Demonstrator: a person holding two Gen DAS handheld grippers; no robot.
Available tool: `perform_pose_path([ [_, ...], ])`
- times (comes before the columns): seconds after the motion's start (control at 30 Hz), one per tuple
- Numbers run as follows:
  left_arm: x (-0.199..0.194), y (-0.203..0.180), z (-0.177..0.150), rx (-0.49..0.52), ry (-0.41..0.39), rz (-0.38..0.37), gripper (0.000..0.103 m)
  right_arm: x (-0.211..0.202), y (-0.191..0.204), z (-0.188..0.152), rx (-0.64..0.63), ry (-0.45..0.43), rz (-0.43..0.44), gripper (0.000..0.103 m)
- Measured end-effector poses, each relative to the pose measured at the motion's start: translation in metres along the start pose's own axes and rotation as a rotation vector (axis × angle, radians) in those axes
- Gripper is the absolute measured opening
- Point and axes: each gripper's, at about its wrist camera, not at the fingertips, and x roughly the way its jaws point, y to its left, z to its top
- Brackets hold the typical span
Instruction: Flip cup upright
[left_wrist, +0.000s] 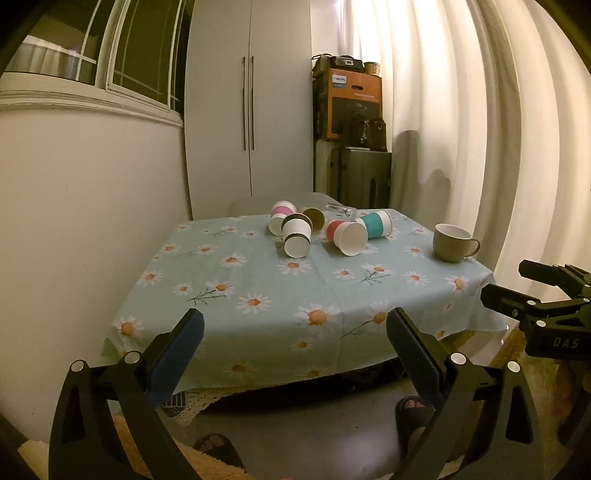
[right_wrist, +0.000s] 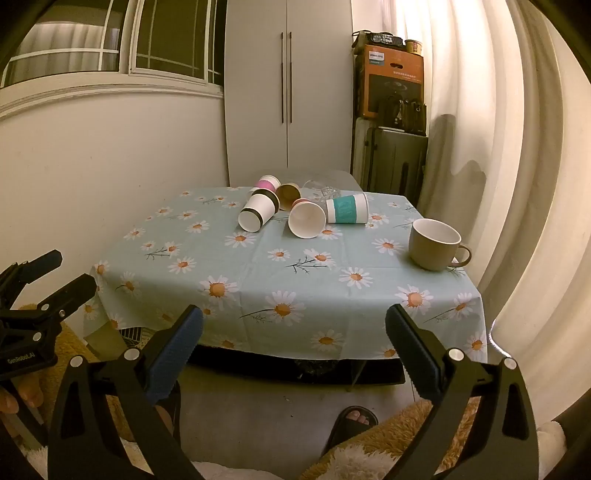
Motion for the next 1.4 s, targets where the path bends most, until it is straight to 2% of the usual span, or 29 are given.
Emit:
perform_pose_path([
  [1.4,0.0032,0.0012,-0.0015,0.004,-0.002,-0.004,0.096,0.0016,0.0017,0.0013,-0.008,0.009,-0.001,0.098],
])
